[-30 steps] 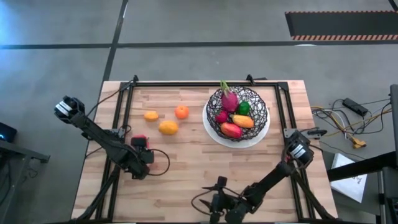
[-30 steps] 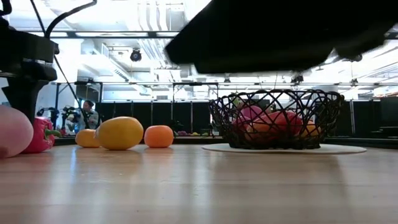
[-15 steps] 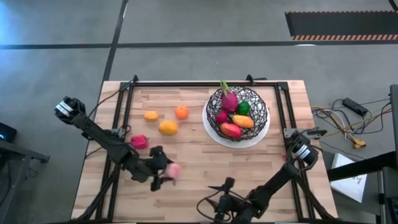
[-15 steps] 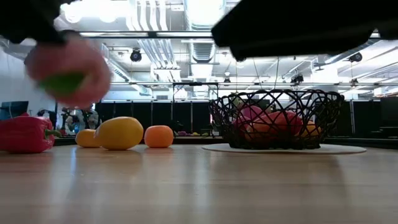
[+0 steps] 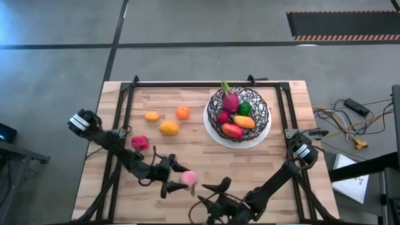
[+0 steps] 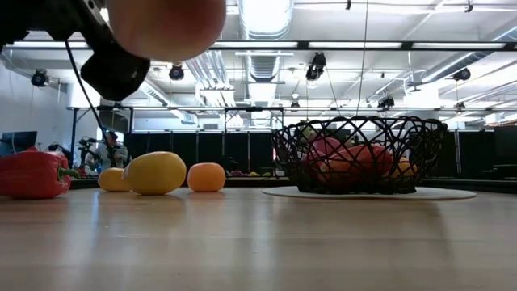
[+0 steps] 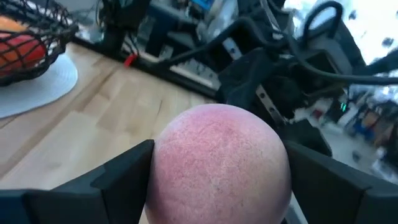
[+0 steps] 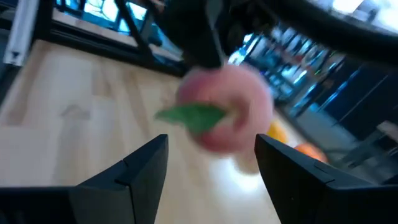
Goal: Build produce basket
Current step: Put the peach into the black basket
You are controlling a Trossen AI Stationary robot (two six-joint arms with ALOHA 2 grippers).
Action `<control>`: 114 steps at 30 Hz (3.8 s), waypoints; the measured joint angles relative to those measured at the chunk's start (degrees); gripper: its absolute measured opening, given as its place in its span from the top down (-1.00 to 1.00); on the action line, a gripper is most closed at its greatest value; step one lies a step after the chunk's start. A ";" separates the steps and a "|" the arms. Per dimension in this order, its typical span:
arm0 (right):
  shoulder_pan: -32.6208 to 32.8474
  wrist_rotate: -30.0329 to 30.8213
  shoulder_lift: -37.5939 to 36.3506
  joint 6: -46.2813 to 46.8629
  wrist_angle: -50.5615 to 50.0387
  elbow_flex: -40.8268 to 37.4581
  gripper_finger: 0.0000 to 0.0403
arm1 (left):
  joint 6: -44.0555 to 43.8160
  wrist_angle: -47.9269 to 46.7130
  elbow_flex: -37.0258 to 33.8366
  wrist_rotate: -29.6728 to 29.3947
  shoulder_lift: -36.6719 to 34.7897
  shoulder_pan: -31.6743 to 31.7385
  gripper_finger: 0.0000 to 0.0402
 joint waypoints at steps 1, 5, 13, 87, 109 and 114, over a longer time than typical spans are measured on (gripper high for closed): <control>-0.02 0.39 0.00 -2.36 0.01 0.87 -0.16 | 0.24 2.67 0.04 -0.22 1.27 0.00 -0.55; -0.07 0.79 0.00 -7.90 0.06 3.24 -0.15 | 1.60 11.59 0.13 -0.40 5.13 0.02 -0.55; -0.64 1.52 0.02 -10.65 -0.04 3.73 0.04 | 1.58 14.27 0.24 -0.40 7.30 0.02 -0.55; -5.90 -2.62 2.66 -0.50 -18.65 3.65 0.61 | 5.53 1.94 0.15 -8.17 7.15 0.01 -0.55; -6.91 -5.63 2.91 -3.57 -14.10 3.63 0.95 | 4.48 1.43 0.42 -7.81 7.15 -0.02 -0.55; -6.76 -5.94 2.91 -1.27 -14.08 3.63 0.96 | 6.52 1.71 0.48 -4.31 7.15 0.70 -0.57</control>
